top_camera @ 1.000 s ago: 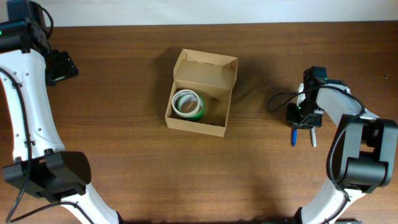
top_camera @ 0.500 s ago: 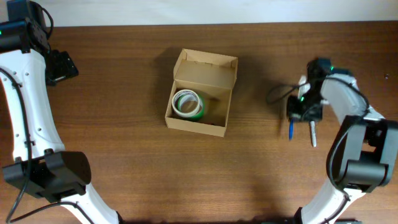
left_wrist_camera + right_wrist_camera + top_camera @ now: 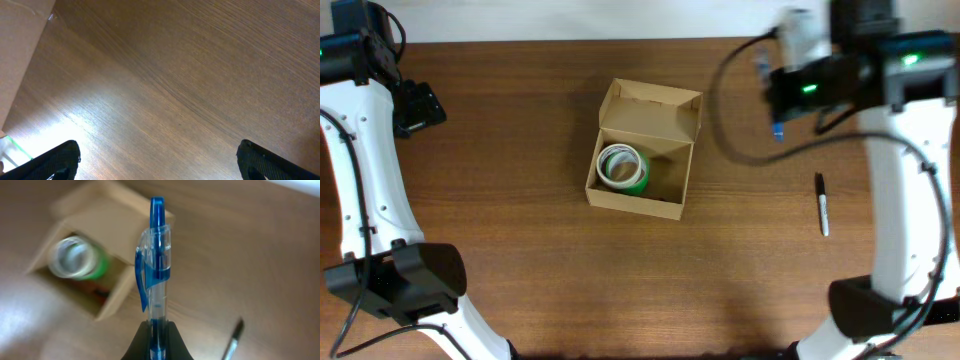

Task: Pack container
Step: 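Carry the blue pen with the right gripper over the box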

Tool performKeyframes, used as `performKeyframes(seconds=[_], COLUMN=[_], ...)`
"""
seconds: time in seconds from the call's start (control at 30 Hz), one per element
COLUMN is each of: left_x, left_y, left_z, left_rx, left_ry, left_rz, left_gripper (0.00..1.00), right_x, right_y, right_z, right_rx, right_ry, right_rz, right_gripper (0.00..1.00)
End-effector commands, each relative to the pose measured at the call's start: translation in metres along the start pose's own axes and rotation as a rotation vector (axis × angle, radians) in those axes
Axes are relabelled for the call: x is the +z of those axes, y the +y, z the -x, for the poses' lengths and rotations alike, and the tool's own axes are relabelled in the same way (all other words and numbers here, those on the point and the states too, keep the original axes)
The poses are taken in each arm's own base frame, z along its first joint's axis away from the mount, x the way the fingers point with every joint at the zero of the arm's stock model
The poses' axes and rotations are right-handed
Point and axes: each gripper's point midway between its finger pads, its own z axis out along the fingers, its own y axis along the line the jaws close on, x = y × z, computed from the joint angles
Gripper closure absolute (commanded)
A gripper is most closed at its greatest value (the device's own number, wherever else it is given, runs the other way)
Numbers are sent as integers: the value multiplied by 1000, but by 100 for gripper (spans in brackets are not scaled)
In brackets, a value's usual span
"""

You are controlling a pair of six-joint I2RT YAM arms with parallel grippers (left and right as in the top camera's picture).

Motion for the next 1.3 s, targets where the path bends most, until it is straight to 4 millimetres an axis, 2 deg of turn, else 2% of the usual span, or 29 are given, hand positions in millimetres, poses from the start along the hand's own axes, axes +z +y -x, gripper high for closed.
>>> performKeyframes(seconds=[0.0, 0.17, 0.27, 0.4, 0.53, 0.67, 0.97, 1.27], left_x=[3, 3, 3, 3, 3, 3, 3, 3], left_y=[2, 2, 2, 2, 2, 2, 2, 2], left_z=[-1, -1, -1, -1, -1, -1, -1, -1], left_rx=[-2, -2, -2, -2, -2, -2, -2, -2], left_ry=[8, 8, 8, 8, 8, 8, 8, 8], left_rz=[4, 4, 4, 4, 4, 4, 4, 4], left_gripper=[0, 0, 0, 0, 0, 0, 0, 0], right_x=[10, 50, 78, 119, 152, 174, 206, 224], right_y=[63, 139, 168, 188, 187, 179, 163, 159], right_z=[2, -9, -17, -29, -38, -35, -32, -46], right_rx=[-297, -621, -736, -827, -850, -835, -840, -804], right_ry=[30, 131, 186, 263, 331, 341, 348, 405], right_rz=[59, 77, 109, 146, 160, 155, 154, 211], right_gripper=[96, 96, 96, 96, 96, 96, 96, 96])
